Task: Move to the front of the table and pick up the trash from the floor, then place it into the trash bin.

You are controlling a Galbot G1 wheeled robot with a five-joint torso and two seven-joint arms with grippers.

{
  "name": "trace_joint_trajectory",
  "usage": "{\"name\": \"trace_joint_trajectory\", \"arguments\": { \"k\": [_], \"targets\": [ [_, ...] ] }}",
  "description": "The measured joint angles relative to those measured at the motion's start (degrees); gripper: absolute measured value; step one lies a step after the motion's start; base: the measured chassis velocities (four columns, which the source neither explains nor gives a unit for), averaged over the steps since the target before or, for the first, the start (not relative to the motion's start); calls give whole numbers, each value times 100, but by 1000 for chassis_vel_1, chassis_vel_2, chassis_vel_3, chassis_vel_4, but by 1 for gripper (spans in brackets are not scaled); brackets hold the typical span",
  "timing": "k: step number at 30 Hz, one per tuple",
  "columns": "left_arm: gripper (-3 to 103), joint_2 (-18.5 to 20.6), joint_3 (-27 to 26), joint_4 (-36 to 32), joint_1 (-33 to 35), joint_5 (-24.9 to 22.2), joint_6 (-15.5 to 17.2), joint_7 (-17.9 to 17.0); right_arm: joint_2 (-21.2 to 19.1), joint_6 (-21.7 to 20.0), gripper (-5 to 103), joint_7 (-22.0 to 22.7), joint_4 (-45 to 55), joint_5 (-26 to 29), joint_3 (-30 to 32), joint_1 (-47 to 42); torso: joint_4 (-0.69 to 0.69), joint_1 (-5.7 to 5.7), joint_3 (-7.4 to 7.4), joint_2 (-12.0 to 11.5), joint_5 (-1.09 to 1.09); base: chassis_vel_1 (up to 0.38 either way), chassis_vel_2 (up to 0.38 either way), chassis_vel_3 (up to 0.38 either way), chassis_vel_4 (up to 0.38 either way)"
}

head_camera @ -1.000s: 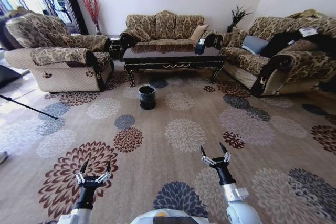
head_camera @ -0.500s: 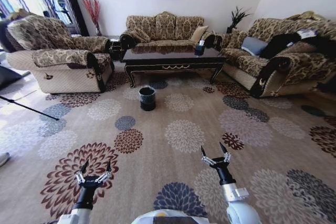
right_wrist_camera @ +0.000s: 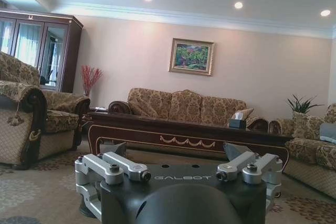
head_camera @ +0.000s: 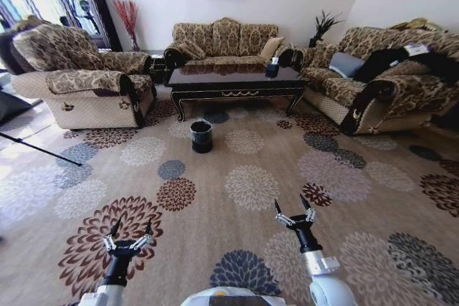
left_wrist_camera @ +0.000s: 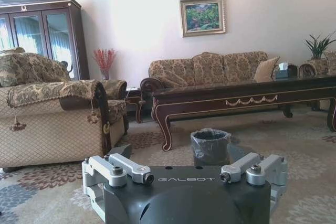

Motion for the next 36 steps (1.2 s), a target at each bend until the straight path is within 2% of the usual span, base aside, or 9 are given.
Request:
{"name": "trace_joint_trajectory", "arguments": {
  "k": [36],
  "targets": [
    [100,0,0,0,0,0,0,0,0,0,100,0,0,0,0,0,0,328,511,839,0,0,0,0,0]
  ]
}}
